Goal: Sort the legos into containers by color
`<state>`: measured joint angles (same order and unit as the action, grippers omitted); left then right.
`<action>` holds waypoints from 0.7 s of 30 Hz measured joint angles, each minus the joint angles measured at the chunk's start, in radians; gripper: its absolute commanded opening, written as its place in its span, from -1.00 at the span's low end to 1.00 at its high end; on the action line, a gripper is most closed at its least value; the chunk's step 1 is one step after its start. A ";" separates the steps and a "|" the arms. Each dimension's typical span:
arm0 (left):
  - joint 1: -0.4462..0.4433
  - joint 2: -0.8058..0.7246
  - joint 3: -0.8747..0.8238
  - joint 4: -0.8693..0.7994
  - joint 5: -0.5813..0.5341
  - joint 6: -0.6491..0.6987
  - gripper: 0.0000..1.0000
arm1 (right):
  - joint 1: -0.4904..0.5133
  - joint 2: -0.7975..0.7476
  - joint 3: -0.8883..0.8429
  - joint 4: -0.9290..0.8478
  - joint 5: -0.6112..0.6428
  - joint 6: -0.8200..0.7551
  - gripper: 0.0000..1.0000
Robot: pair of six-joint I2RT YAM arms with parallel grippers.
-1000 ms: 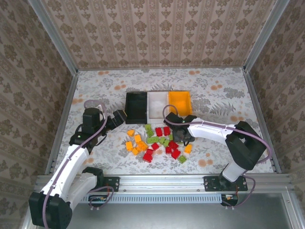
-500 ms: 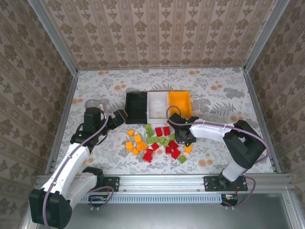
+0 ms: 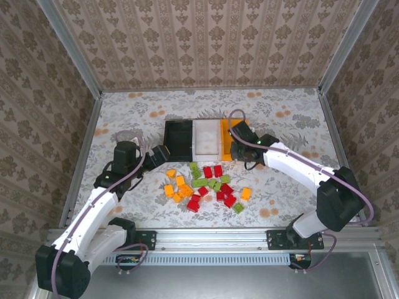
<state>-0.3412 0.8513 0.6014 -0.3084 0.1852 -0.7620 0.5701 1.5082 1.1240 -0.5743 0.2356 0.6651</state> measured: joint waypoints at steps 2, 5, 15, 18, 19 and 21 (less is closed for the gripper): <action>-0.005 -0.013 0.001 -0.022 -0.018 0.005 0.97 | -0.034 0.055 0.059 0.013 0.008 -0.009 -0.67; -0.005 -0.014 0.008 -0.080 -0.047 0.023 0.91 | -0.076 0.155 0.127 0.030 0.019 -0.017 -0.58; -0.026 0.042 -0.001 -0.138 -0.059 0.056 0.77 | -0.134 0.363 0.349 0.021 0.019 -0.065 0.25; -0.055 0.071 -0.002 -0.138 -0.066 0.064 0.68 | -0.134 0.345 0.354 0.025 0.011 -0.067 0.28; -0.068 0.081 -0.002 -0.138 -0.071 0.068 0.66 | -0.134 0.333 0.345 0.029 0.004 -0.067 0.28; -0.103 0.109 -0.002 -0.133 -0.083 0.074 0.63 | -0.132 0.287 0.301 0.043 -0.013 -0.064 0.28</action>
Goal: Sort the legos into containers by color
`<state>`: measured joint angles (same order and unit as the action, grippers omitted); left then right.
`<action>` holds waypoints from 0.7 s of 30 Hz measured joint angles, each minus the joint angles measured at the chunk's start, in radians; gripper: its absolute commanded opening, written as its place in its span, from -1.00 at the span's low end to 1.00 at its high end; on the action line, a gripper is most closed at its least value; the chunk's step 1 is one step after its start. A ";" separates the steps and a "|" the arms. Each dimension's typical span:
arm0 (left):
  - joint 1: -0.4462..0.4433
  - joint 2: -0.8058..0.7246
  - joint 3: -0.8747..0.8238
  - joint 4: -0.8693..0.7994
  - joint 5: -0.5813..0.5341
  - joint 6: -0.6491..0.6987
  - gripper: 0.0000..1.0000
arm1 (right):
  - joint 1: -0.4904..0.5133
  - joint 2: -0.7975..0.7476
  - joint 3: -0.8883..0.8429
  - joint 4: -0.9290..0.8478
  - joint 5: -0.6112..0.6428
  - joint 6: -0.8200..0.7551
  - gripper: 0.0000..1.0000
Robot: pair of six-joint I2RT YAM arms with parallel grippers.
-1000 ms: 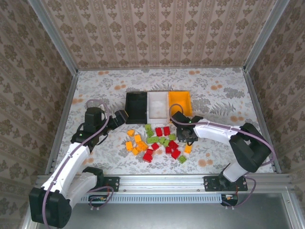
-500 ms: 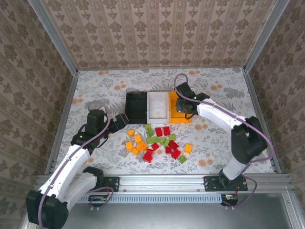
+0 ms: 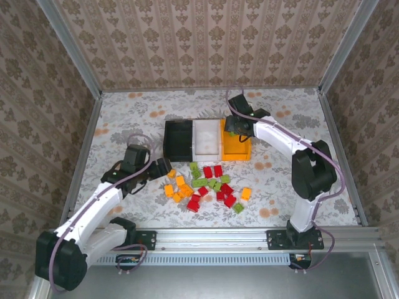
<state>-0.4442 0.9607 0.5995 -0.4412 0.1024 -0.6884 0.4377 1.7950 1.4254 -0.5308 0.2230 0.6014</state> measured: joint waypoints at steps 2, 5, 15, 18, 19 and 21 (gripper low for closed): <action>-0.035 0.040 -0.002 0.016 -0.005 0.002 0.61 | 0.003 -0.054 -0.055 0.012 -0.011 0.004 0.28; -0.079 0.127 -0.003 0.058 -0.010 0.005 0.61 | 0.007 -0.129 -0.130 0.029 -0.027 0.011 0.28; -0.123 0.384 -0.002 0.206 -0.073 0.035 0.52 | 0.012 -0.228 -0.256 0.064 -0.052 0.034 0.27; -0.123 0.410 -0.002 0.243 -0.092 0.043 0.46 | 0.012 -0.259 -0.277 0.068 -0.053 0.036 0.27; -0.123 0.418 -0.002 0.253 -0.096 0.047 0.44 | 0.012 -0.269 -0.282 0.072 -0.054 0.038 0.27; -0.124 0.438 -0.002 0.269 -0.109 0.055 0.36 | 0.012 -0.287 -0.291 0.079 -0.055 0.039 0.27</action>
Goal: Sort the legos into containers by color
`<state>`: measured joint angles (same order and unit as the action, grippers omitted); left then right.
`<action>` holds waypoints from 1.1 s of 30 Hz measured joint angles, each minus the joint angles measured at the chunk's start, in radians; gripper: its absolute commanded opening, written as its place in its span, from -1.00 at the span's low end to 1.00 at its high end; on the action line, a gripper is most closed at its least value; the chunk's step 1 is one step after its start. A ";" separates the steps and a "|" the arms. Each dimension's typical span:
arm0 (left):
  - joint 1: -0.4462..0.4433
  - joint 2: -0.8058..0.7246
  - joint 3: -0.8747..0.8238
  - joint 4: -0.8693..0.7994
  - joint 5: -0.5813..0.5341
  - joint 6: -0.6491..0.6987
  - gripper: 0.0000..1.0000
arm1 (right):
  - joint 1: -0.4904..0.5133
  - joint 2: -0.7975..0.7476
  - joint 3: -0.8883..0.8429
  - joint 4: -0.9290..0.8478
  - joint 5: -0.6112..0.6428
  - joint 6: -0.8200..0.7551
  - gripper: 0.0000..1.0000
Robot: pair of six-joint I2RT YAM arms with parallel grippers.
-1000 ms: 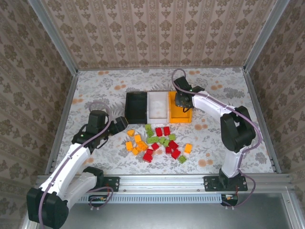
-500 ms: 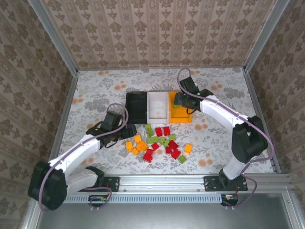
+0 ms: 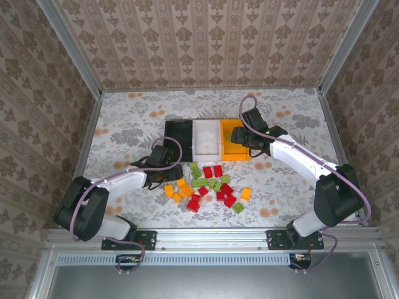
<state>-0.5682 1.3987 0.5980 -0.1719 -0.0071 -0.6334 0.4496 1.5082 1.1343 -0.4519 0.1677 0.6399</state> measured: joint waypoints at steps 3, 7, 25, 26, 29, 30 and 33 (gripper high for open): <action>0.000 0.003 0.000 0.002 -0.013 0.009 0.19 | 0.000 -0.017 -0.006 0.002 0.000 0.003 0.27; 0.000 0.010 0.000 0.019 -0.019 0.022 -0.05 | 0.000 -0.024 -0.011 0.004 0.000 0.010 0.26; -0.014 -0.262 0.178 -0.168 -0.035 0.038 -0.34 | 0.000 -0.059 -0.055 0.012 -0.001 0.026 0.23; -0.011 -0.236 0.223 -0.171 -0.040 0.043 -0.34 | 0.001 -0.061 -0.063 0.016 -0.001 0.027 0.23; 0.002 -0.122 0.327 -0.158 -0.051 0.056 -0.34 | 0.007 -0.062 -0.084 0.017 -0.001 0.030 0.23; 0.010 -0.072 0.357 -0.152 -0.055 0.060 -0.34 | 0.011 -0.063 -0.093 0.017 -0.002 0.030 0.23; 0.030 0.077 0.431 -0.143 -0.068 0.071 -0.33 | 0.020 -0.072 -0.119 0.016 -0.016 0.030 0.23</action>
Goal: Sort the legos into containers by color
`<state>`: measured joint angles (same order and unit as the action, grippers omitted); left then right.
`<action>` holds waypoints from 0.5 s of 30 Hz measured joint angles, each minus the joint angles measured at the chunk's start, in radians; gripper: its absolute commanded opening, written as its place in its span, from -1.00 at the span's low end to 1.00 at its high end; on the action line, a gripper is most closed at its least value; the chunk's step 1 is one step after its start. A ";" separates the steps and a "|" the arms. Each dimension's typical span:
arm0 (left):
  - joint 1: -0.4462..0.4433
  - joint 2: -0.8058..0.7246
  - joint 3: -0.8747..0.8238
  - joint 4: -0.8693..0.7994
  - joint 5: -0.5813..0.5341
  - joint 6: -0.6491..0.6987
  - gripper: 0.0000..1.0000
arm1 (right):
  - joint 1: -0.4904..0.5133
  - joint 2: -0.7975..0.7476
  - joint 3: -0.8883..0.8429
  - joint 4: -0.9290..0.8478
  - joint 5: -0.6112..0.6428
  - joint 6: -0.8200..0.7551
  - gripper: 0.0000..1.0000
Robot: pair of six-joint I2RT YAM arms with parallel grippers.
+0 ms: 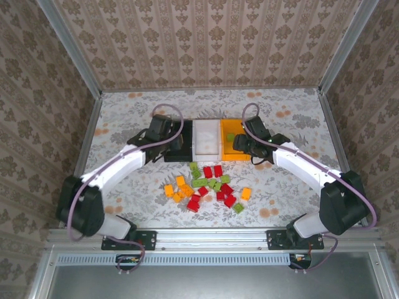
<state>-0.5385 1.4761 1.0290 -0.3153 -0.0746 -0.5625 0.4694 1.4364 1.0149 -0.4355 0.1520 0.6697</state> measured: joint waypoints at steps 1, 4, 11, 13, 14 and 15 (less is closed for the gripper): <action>0.005 0.043 0.022 0.002 -0.003 0.004 -0.31 | 0.003 -0.008 -0.011 0.001 -0.004 0.000 0.23; 0.012 0.147 0.080 0.001 -0.011 0.014 -0.16 | 0.019 -0.048 -0.050 -0.002 -0.022 -0.005 0.24; 0.009 0.193 0.122 0.003 -0.003 0.024 0.46 | 0.110 -0.101 -0.098 0.003 -0.083 -0.020 0.34; 0.007 0.177 0.121 0.003 0.003 0.022 0.54 | 0.150 -0.089 -0.101 0.009 -0.092 -0.019 0.35; 0.005 0.159 0.117 0.004 0.008 0.018 0.57 | 0.169 -0.077 -0.101 0.017 -0.098 -0.017 0.35; 0.003 0.134 0.109 0.006 0.012 0.016 0.67 | 0.187 -0.060 -0.101 0.027 -0.102 -0.014 0.35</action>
<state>-0.5358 1.6096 1.1385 -0.3096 -0.0628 -0.5461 0.6559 1.3762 0.9142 -0.4088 0.0502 0.6559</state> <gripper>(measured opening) 0.776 0.676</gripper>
